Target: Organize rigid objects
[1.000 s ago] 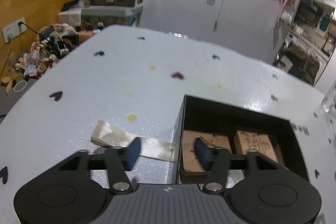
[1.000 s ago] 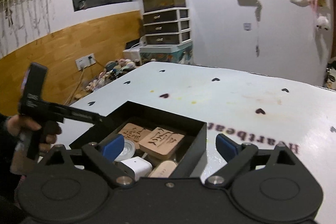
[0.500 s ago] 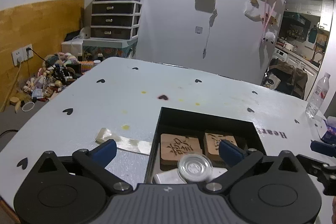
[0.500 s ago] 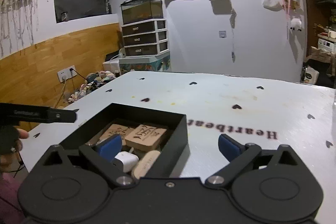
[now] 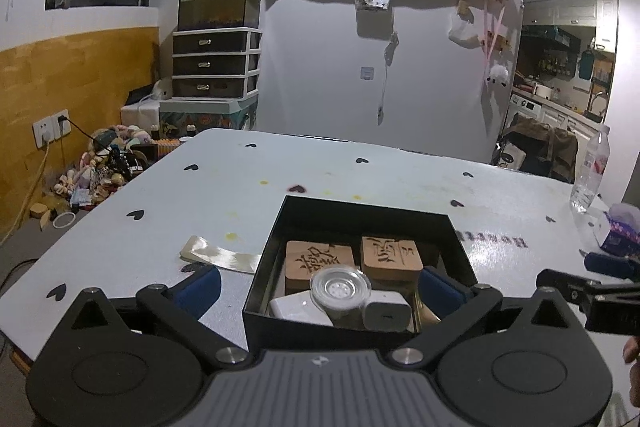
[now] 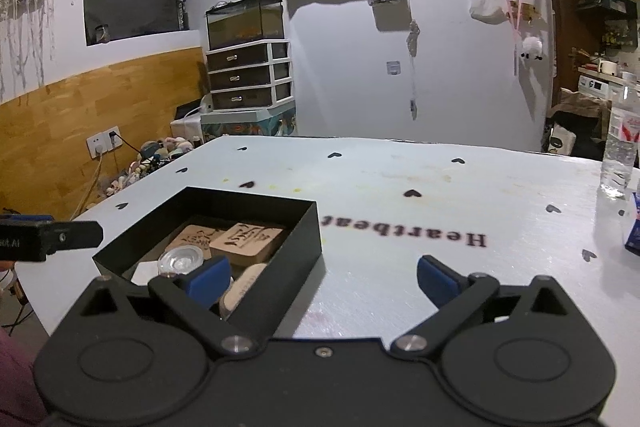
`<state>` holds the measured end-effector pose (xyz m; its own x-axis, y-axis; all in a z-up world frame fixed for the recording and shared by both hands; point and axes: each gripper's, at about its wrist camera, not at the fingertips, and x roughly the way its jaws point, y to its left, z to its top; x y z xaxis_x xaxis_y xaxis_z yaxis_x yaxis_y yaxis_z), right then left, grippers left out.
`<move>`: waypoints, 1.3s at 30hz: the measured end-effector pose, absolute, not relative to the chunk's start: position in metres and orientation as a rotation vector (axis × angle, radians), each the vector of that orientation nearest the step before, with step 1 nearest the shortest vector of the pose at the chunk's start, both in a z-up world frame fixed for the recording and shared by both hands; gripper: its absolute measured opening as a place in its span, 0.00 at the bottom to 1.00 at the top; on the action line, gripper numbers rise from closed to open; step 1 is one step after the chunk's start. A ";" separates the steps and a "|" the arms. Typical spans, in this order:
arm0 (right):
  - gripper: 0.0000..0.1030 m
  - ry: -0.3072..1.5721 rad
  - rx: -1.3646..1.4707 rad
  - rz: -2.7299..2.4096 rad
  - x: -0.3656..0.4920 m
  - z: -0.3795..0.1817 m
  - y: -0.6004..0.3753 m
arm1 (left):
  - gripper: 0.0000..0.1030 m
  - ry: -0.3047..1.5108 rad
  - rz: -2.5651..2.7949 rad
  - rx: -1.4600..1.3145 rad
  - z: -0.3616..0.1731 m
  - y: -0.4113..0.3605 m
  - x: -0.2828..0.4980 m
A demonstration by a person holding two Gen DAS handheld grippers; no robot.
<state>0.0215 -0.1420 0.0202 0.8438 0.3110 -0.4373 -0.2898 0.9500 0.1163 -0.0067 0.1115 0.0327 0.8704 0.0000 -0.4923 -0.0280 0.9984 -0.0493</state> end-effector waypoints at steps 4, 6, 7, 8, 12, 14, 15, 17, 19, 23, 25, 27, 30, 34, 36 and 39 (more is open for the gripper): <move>0.98 0.465 0.043 0.316 0.018 0.020 -0.142 | 1.00 0.513 0.023 -0.037 0.029 0.107 -0.014; 0.98 0.463 0.038 0.314 0.017 0.020 -0.141 | 1.00 0.519 0.025 -0.036 0.027 0.106 -0.015; 0.98 0.461 0.035 0.312 0.017 0.020 -0.140 | 1.00 0.521 0.029 -0.035 0.025 0.106 -0.016; 0.98 0.461 0.034 0.311 0.016 0.020 -0.140 | 1.00 0.524 0.033 -0.032 0.024 0.105 -0.016; 0.98 0.464 0.028 0.305 0.015 0.020 -0.140 | 1.00 0.533 0.030 -0.037 0.021 0.106 -0.018; 0.98 0.467 0.025 0.304 0.015 0.020 -0.139 | 1.00 0.536 0.032 -0.039 0.019 0.107 -0.018; 0.98 0.469 0.024 0.303 0.015 0.019 -0.139 | 1.00 0.537 0.034 -0.039 0.019 0.107 -0.018; 0.98 0.470 0.024 0.300 0.015 0.019 -0.140 | 1.00 0.539 0.036 -0.036 0.018 0.106 -0.018; 0.98 0.472 0.027 0.298 0.014 0.019 -0.141 | 1.00 0.540 0.037 -0.033 0.018 0.106 -0.018; 0.98 0.469 0.028 0.295 0.013 0.019 -0.142 | 1.00 0.538 0.037 -0.033 0.018 0.106 -0.018; 0.98 0.466 0.028 0.294 0.012 0.019 -0.142 | 1.00 0.533 0.037 -0.033 0.018 0.105 -0.019; 0.98 0.464 0.028 0.292 0.012 0.019 -0.142 | 1.00 0.529 0.037 -0.034 0.018 0.105 -0.019; 0.98 0.460 0.028 0.291 0.011 0.020 -0.142 | 1.00 0.524 0.035 -0.034 0.019 0.104 -0.020; 0.98 0.455 0.029 0.289 0.010 0.021 -0.142 | 1.00 0.517 0.032 -0.032 0.020 0.103 -0.021; 0.98 0.453 0.029 0.288 0.009 0.021 -0.143 | 1.00 0.514 0.032 -0.031 0.021 0.104 -0.022; 0.98 0.453 0.029 0.287 0.008 0.022 -0.143 | 1.00 0.511 0.031 -0.031 0.021 0.105 -0.022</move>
